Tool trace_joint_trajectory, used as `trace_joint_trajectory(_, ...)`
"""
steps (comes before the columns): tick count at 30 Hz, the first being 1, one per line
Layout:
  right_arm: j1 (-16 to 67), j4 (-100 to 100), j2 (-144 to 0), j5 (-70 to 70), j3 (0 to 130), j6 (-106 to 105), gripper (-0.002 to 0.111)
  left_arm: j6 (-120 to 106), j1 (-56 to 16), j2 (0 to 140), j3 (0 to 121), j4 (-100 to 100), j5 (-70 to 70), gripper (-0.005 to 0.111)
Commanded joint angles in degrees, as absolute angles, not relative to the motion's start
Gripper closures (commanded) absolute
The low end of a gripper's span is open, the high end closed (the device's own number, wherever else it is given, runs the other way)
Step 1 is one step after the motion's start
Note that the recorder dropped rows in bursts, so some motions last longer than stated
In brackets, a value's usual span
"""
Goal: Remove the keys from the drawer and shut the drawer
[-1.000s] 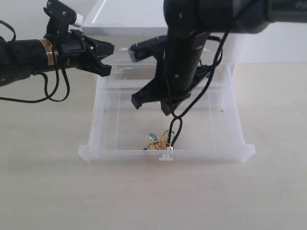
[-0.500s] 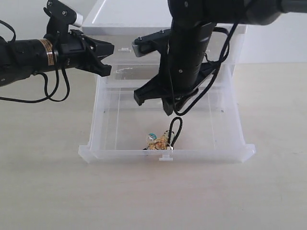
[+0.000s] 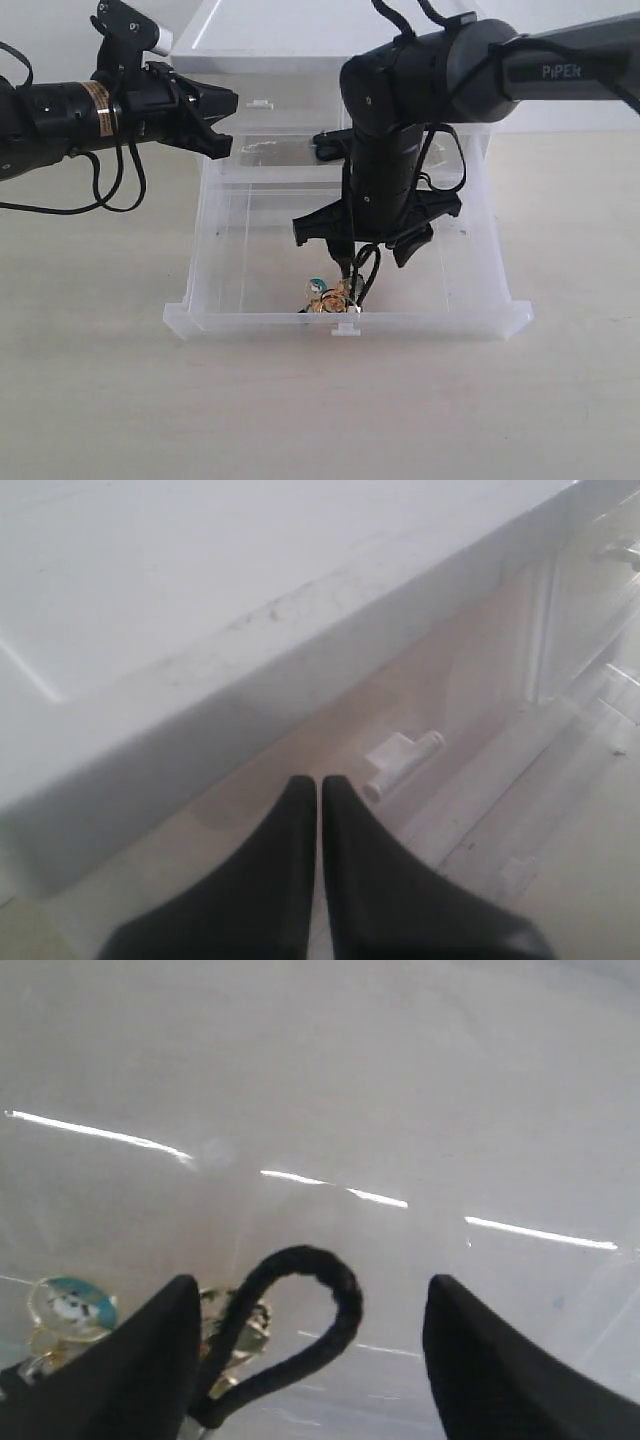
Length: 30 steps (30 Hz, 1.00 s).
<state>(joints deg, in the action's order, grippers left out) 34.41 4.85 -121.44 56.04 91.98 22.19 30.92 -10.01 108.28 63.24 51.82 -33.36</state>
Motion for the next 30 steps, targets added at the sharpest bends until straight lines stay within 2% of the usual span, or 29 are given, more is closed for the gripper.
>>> trace_joint_trajectory(1, 33.01, 4.62, -121.56, 54.96, 92.04, 22.64, 0.052, 32.25, -8.56, 108.33, 65.41, 35.77, -28.63, 0.103)
trace_joint_trajectory(10, 33.01, -0.95, -123.61, 50.59, 92.04, 22.63, 0.052, 32.42, -8.56, 108.33, 65.41, 35.77, -28.76, 0.103)
trace_joint_trajectory(12, 33.01, -0.95, -124.02, 50.59, 92.04, 22.63, 0.054, 32.6, -8.56, 108.33, 65.41, 35.77, -28.76, 0.103)
trace_joint_trajectory(14, 33.01, -0.95, -124.05, 50.34, 92.04, 22.63, 0.066, 32.6, -8.56, 108.33, 65.41, 35.77, -28.76, 0.103)
trace_joint_trajectory(18, 33.01, -0.72, -124.05, 50.49, 92.04, 19.57, 0.109, 32.6, -8.56, 108.33, 65.41, 35.77, -28.76, 0.103)
trace_joint_trajectory(30, 33.14, -0.71, -117.85, 51.8, 92.04, 12.56, 0.109, 32.6, -8.56, 108.33, 65.41, 35.77, -28.66, 0.103)
